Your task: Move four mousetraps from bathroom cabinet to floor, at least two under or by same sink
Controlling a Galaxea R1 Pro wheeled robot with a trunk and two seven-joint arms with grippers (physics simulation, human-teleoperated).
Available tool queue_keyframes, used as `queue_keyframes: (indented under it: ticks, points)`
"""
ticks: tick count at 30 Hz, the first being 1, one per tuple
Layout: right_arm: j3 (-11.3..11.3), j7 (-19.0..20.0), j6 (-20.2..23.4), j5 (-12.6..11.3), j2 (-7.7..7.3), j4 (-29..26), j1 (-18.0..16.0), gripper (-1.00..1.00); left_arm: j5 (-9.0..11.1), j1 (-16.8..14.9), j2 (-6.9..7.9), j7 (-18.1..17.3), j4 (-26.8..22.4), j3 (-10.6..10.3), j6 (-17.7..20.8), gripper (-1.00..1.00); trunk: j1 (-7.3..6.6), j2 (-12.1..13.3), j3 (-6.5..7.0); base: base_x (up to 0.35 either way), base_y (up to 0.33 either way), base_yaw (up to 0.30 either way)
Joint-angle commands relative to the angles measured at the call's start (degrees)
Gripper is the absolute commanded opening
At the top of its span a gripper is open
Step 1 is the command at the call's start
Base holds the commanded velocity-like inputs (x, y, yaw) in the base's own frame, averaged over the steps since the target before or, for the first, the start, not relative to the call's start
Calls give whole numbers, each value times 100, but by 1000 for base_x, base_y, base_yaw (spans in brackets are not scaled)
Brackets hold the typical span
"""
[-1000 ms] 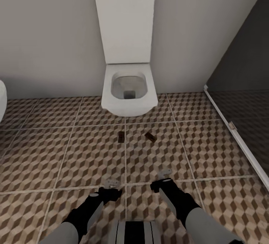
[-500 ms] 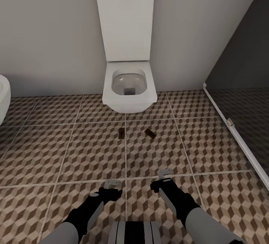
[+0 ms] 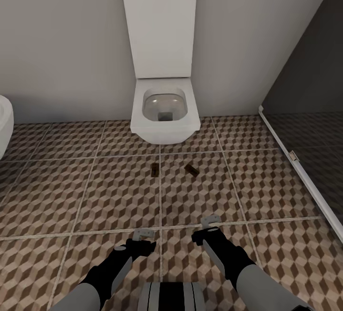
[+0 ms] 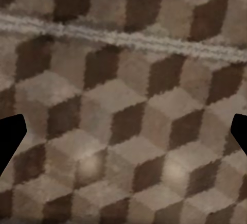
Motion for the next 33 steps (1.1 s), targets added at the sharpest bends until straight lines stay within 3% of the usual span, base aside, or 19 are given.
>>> queue_keyframes:
  ticks: [1, 14, 18, 33]
  points:
    - [38, -53, 21, -60, -5, -8, -4, 100, 59, -1, 4, 4, -9, -20, 31, 100, -1, -1, -4, 0, 0, 0]
    - [38, -53, 21, -60, -5, -8, -4, 100, 59, -1, 4, 4, -9, -20, 31, 100, -1, -1, -4, 0, 0, 0]
    - [38, -53, 21, -60, -5, -8, -4, 100, 59, -1, 4, 4, -7, -20, 31, 100, -11, 4, 85, 0, 0, 0]
    - [38, -53, 18, -60, -5, -8, -4, 100, 59, -1, 4, 4, -4, -19, 31, 100, -341, 606, 354, 0, 0, 0]
